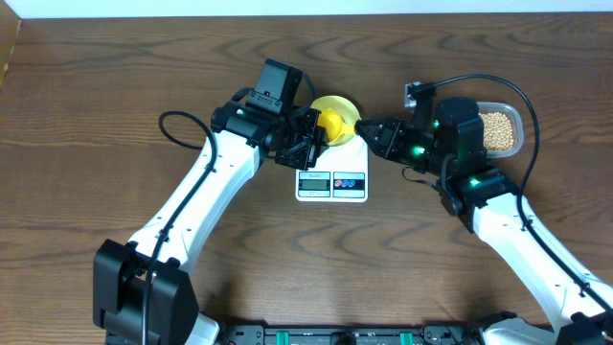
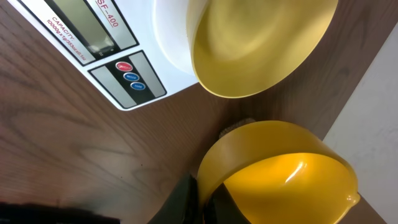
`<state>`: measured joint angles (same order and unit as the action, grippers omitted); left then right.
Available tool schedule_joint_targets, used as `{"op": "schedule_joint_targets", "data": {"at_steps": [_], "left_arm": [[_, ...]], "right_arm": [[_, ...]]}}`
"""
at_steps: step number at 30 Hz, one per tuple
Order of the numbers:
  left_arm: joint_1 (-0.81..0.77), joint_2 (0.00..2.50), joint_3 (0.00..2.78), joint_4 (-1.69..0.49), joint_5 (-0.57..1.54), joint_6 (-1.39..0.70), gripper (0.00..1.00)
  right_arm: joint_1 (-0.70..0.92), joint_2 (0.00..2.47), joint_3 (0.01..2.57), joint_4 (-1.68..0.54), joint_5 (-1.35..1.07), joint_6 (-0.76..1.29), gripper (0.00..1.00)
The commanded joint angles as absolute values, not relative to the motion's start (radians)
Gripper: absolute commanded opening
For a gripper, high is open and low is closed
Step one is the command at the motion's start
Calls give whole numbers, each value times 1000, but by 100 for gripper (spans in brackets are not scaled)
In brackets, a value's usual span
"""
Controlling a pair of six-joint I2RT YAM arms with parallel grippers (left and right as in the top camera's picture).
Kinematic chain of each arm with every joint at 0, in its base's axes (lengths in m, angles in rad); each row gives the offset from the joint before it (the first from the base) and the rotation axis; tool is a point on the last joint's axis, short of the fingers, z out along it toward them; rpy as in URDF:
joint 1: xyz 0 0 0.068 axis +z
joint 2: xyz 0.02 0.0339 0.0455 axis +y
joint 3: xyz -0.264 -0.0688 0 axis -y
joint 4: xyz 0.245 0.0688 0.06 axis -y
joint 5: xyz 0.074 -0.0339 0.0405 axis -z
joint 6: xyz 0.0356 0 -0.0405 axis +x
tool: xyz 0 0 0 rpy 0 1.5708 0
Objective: Scoop item into bowl and weigh 50g on scale
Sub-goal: 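Close the right gripper on the scoop handle held by left gripper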
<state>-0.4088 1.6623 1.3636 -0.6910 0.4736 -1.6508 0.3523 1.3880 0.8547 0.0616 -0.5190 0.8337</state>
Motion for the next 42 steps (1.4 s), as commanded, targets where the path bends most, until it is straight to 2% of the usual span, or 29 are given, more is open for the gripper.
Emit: {"op": "schedule_joint_targets", "data": {"at_steps": [1,8,20,23,31,40,42], "left_arm": [[-412,1651,1367,-691,486,-1663,7],[-412,1651,1367,-691,486,-1663,7],[-413,1651,1367,-694,486,-1662,7],[-423,1651,1367,-694,486,-1663,7],[-443,1651,1367,-693,448,-1663,7],[-443,1651,1367,-685,433,-1689,7],[-443,1651,1367,-686,433,-1697,7]], "right_arm": [[366,1390,871,65,-474,846,18],[366,1390,871,65,-469,846,16],[366,1390,871,71,-437,860,27],[366,1390,871,72,-435,860,26],[367,1390,871,72,-436,860,17],[367,1390,871,71,-436,860,18],[367,1390,871,71,-436,860,22]]}}
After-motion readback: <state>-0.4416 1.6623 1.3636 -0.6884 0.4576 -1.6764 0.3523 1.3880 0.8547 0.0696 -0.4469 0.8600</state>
